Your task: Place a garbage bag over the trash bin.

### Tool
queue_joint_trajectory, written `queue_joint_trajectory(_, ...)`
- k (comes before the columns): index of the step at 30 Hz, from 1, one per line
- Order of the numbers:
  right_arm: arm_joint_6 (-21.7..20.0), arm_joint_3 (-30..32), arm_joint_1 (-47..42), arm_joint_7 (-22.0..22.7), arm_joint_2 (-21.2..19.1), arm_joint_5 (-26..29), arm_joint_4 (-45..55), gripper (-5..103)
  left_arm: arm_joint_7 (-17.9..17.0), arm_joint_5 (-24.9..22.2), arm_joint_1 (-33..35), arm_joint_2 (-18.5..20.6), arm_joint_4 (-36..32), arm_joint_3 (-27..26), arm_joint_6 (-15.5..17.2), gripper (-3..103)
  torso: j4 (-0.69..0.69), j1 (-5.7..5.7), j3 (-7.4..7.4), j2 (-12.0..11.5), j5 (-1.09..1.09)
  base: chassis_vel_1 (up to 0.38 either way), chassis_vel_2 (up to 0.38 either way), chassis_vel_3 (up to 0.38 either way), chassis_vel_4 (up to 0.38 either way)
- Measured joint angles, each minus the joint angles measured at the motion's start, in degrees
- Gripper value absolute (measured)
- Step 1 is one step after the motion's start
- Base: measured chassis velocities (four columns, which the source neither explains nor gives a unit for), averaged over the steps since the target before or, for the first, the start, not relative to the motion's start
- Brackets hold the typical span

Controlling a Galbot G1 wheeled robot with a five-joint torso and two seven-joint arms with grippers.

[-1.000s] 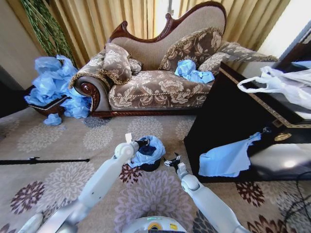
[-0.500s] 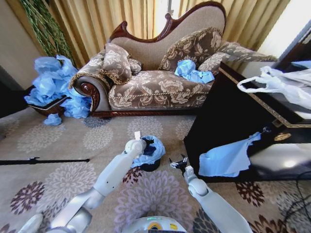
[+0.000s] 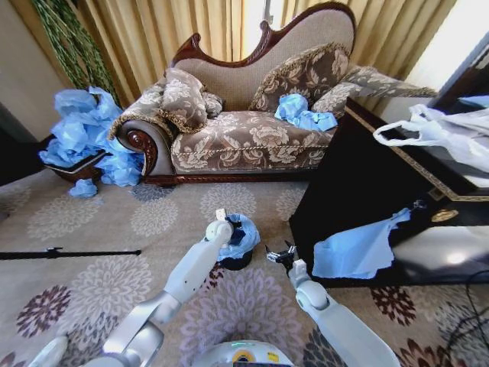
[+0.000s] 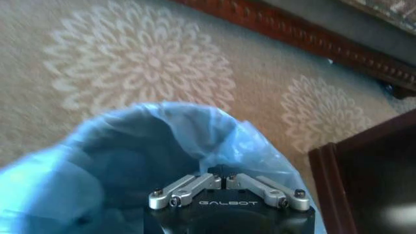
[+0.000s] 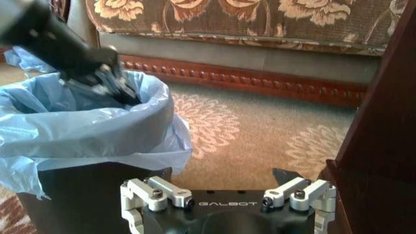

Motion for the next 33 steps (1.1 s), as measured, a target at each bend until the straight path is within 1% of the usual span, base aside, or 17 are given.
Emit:
queue_joint_trajectory(4, -0.28, -0.40, 0.48, -0.11, -0.11, 0.50, -0.16, 100, 1.78, 0.38, -0.65, -1.79, 2.67, 0.15, -0.08, 0, 0.00, 0.00, 0.00, 0.00, 0.00, 0.000, 0.000, 0.000, 0.000)
queue_joint_trajectory(7, -0.52, -0.78, 1.08, -0.19, -0.10, 0.99, -0.46, 100, 2.02, 0.92, -0.55, -3.01, 3.69, 0.37, -0.10, 0, -0.01, 0.00, 0.00, 0.00, -0.01, 0.000, 0.000, 0.000, 0.000)
queue_joint_trajectory(10, -0.75, -1.13, 1.57, -0.32, 0.12, 1.40, -0.66, 100, 1.89, 1.12, 0.12, -3.07, 3.71, 0.68, -0.06, 0, 0.01, 0.00, -0.01, 0.00, 0.00, 0.000, 0.000, 0.000, 0.000)
queue_joint_trajectory(13, -0.87, -1.32, 1.90, -0.36, 0.36, 1.64, -0.80, 100, 1.32, 1.12, 0.65, -2.85, 3.58, 0.78, 0.04, 0, 0.01, 0.00, -0.01, 0.00, -0.01, 0.000, 0.000, 0.000, 0.000)
queue_joint_trajectory(16, -1.13, -1.58, 2.49, -0.44, 0.89, 2.04, -1.11, 100, -1.06, 0.41, 2.10, -1.95, 2.43, 0.73, 0.58, 0, 0.01, 0.00, -0.01, 0.00, -0.01, 0.000, 0.000, 0.000, 0.000)
queue_joint_trajectory(21, -1.23, -1.73, 2.67, -0.54, 1.26, 2.12, -1.36, 100, -1.54, -0.40, 3.06, -0.84, 1.21, 0.52, 0.39, 0, 0.02, 0.00, 0.00, 0.00, -0.01, 0.000, 0.000, 0.000, 0.000)
queue_joint_trajectory(23, -1.25, -1.79, 2.63, -0.54, 1.35, 2.08, -1.37, 100, -1.26, -1.02, 3.37, -0.34, -0.49, 0.41, 0.15, 0, 0.01, 0.00, 0.00, 0.00, -0.01, 0.000, 0.000, 0.000, 0.000)
queue_joint_trajectory(24, -1.34, -1.81, 2.51, -0.54, 1.45, 2.06, -1.37, 100, -1.33, -1.52, 3.65, 0.17, -2.74, 0.37, 0.20, 0, 0.00, 0.00, -0.01, 0.00, -0.01, 0.000, 0.000, 0.000, 0.000)
queue_joint_trajectory(27, -1.35, -1.80, 2.43, -0.53, 1.62, 1.99, -1.46, 100, -2.26, -1.42, 3.65, 0.53, -4.02, 0.32, 0.42, 0, 0.00, 0.00, -0.01, 0.00, -0.01, 0.000, 0.000, 0.000, 0.000)
queue_joint_trajectory(29, -1.35, -1.79, 2.40, -0.52, 1.67, 1.95, -1.49, 100, -2.54, -1.31, 3.59, 0.60, -4.00, 0.32, 0.45, 0, 0.00, 0.00, -0.01, 0.00, -0.01, 0.000, 0.000, 0.000, 0.000)
queue_joint_trajectory(30, -1.37, -1.76, 2.22, -0.46, 1.82, 1.79, -1.49, 100, -3.36, -1.06, 3.00, 0.68, -2.98, 0.32, 0.39, 0, 0.01, 0.00, 0.00, 0.00, -0.01, 0.000, 0.000, 0.000, 0.000)
queue_joint_trajectory(33, -1.45, -1.73, 1.98, -0.26, 1.89, 1.76, -1.30, 100, -4.02, -1.49, 2.04, 0.41, -1.21, 0.30, 0.33, 0, 0.02, 0.00, 0.00, 0.00, -0.01, 0.000, 0.000, 0.000, 0.000)
